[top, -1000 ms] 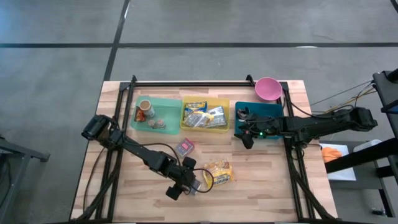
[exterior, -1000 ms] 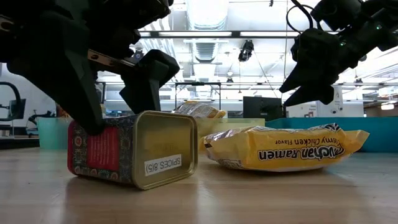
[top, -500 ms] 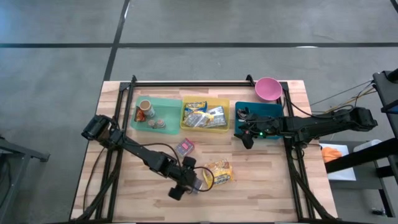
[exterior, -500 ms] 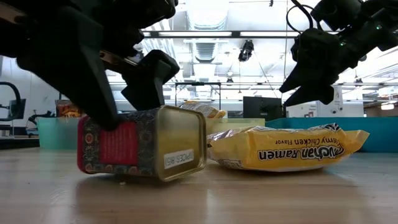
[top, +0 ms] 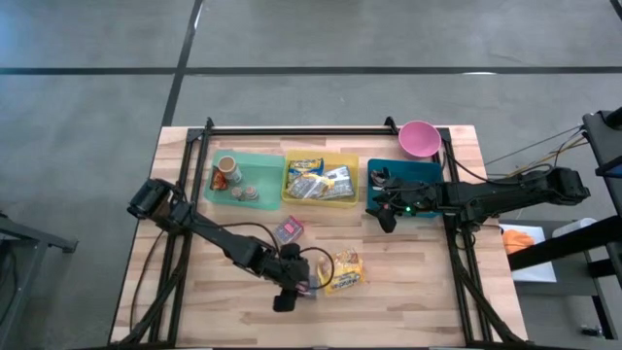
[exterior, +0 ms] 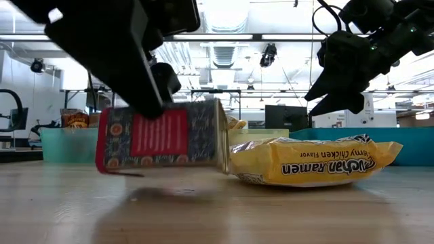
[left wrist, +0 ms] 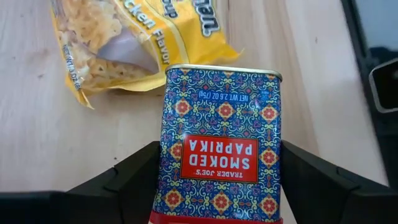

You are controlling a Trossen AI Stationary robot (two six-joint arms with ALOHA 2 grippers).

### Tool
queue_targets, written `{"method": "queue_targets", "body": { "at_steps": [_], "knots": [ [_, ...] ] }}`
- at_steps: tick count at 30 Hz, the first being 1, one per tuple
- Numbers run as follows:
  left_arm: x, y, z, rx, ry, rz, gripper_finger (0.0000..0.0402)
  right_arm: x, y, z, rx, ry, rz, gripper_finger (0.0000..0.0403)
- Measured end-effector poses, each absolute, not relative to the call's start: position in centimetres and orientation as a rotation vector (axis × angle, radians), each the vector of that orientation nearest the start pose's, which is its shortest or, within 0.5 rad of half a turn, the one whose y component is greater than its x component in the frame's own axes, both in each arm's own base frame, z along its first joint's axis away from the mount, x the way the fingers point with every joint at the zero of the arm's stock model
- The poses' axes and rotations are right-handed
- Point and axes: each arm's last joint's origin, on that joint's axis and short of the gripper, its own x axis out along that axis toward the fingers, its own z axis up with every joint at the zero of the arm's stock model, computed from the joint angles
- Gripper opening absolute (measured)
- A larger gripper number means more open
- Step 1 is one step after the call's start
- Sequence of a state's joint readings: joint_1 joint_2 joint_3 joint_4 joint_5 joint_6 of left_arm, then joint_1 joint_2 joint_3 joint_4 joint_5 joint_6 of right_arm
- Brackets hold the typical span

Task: Pick & Place Food Item
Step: Put the red seasoning can into the green bin

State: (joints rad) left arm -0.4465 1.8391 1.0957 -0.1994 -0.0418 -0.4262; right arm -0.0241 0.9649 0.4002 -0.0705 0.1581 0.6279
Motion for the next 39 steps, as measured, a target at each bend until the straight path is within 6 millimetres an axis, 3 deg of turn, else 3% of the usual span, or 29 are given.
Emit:
{"method": "queue_targets", "body": {
  "at_steps": [16, 30, 39],
  "knots": [
    [32.5, -15.8, 19.6, -0.482, 0.875, -0.066, 0.0285, 18.6, -0.9, 18.3, 0.562, 0.557, -0.368, 0.0265],
    [32.6, -16.0, 21.3, -0.626, 0.801, -0.081, 0.0285, 18.6, -0.9, 18.3, 0.562, 0.557, -0.369, 0.0265],
    [32.3, -15.6, 22.7, -0.826, 0.805, -0.087, 0.0303, 18.6, -0.9, 18.3, 0.562, 0.557, -0.369, 0.0265]
  ]
}}
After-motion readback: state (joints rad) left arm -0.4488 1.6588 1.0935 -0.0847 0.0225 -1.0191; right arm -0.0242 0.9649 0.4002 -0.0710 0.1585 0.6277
